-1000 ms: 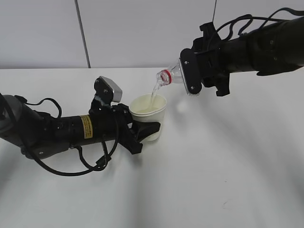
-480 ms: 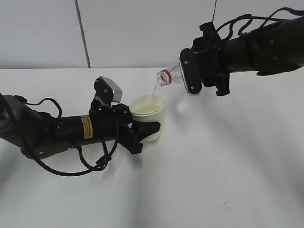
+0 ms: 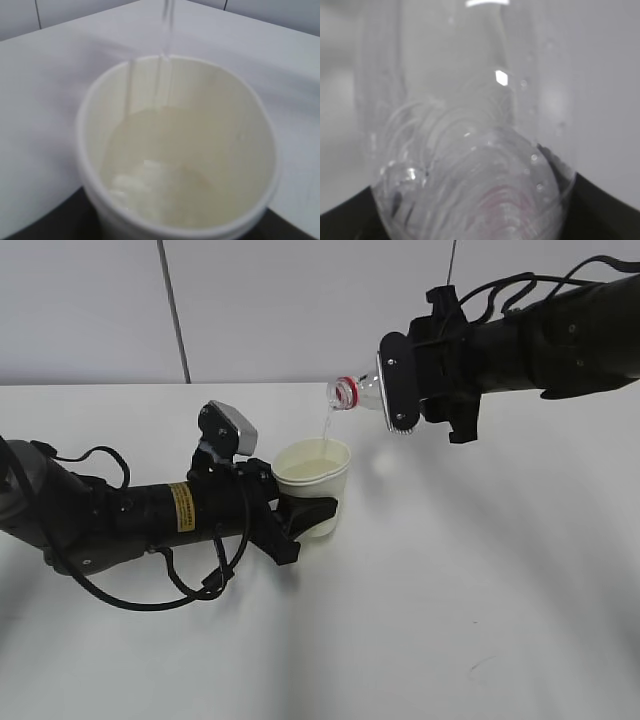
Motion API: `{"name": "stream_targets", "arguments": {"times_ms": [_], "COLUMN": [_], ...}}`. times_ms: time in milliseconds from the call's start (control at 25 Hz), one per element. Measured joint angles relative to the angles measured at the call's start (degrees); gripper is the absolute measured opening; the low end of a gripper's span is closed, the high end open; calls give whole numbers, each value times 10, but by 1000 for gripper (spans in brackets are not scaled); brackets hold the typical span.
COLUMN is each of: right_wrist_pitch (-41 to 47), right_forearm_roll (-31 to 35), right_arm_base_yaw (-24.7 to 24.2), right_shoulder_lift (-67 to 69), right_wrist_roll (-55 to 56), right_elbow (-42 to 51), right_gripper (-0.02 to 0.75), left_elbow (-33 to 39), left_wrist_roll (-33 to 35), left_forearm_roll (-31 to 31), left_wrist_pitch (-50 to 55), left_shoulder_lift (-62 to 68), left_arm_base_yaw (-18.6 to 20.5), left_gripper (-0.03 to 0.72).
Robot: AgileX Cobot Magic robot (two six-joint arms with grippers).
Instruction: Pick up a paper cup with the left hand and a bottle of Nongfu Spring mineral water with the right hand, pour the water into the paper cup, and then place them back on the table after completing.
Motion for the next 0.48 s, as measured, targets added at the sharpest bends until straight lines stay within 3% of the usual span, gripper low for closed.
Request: {"name": "stream_targets", "arguments": {"times_ms": [480], "right_wrist_pitch": [-16], "right_forearm_roll": [0], "right_arm_base_yaw": [0], "right_shoulder_lift": [0], "right_wrist_roll": [146], "right_elbow": [0], "right_gripper": [485], "left_elbow": [0], "left_wrist_roll": [0], "left_forearm_roll": [-22], "left_wrist_pitch": [0], "left_shoulder_lift": [0], "left_arm_base_yaw": [0], "left_gripper": [363]}}
